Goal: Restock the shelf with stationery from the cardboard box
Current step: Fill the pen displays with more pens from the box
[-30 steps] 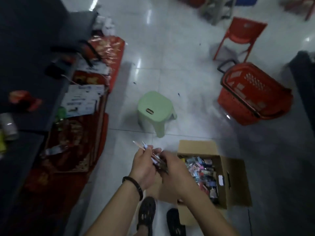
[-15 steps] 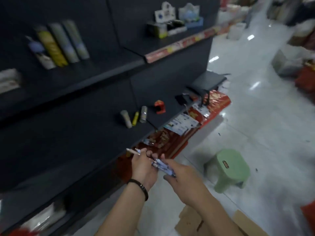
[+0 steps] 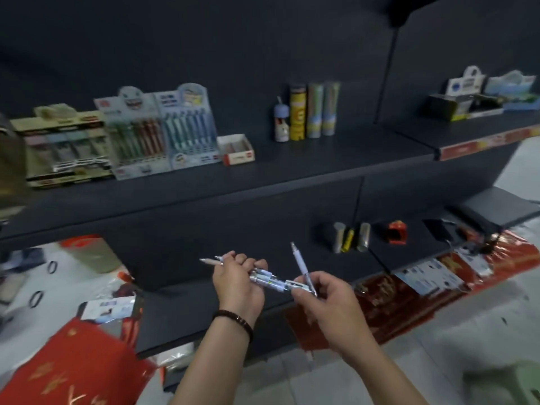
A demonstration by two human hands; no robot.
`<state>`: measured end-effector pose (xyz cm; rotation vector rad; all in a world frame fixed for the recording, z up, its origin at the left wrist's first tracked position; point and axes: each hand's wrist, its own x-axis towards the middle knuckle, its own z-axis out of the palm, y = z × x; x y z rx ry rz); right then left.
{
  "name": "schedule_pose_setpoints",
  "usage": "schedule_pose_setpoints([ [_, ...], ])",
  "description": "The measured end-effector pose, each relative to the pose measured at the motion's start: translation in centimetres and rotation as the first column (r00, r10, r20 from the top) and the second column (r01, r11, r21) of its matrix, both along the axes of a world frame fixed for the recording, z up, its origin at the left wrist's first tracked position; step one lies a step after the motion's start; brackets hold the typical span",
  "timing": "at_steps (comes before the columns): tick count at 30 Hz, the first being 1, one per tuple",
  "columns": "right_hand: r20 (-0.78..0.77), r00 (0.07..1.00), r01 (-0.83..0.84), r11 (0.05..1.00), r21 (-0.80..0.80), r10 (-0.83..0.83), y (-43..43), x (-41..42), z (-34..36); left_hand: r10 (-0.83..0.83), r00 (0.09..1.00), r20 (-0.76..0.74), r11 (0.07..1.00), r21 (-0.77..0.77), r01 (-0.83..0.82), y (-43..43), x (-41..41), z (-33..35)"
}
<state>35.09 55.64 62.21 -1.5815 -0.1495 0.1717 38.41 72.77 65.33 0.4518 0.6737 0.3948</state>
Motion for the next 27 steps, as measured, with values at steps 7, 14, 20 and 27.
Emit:
schedule_pose_setpoints([
  [7, -0.002, 1.0, 0.03, 0.978, 0.207, -0.031, 10.0, 4.4, 4.6, 0.236, 0.96, 0.152, 0.969, 0.031, -0.243, 11.8, 1.1, 4.4],
  [14, 0.167, 0.983, -0.105, 0.982, 0.159, 0.078, 14.3, 14.8, 11.9, -0.036, 0.998, -0.048, 0.546, 0.836, 0.06, 18.0, 5.0, 5.5],
  [20, 0.302, 0.939, -0.222, 0.96, 0.172, 0.163, 18.9, 23.5, 15.7, -0.221, 0.973, -0.064, 0.238, 0.964, 0.117, 17.3, 10.6, 8.7],
  [27, 0.29, 0.921, -0.301, 0.948, 0.1, 0.262, 23.9, 30.8, 16.1, -0.337, 0.931, -0.143, 0.333, 0.907, 0.26, 20.3, 15.8, 9.1],
])
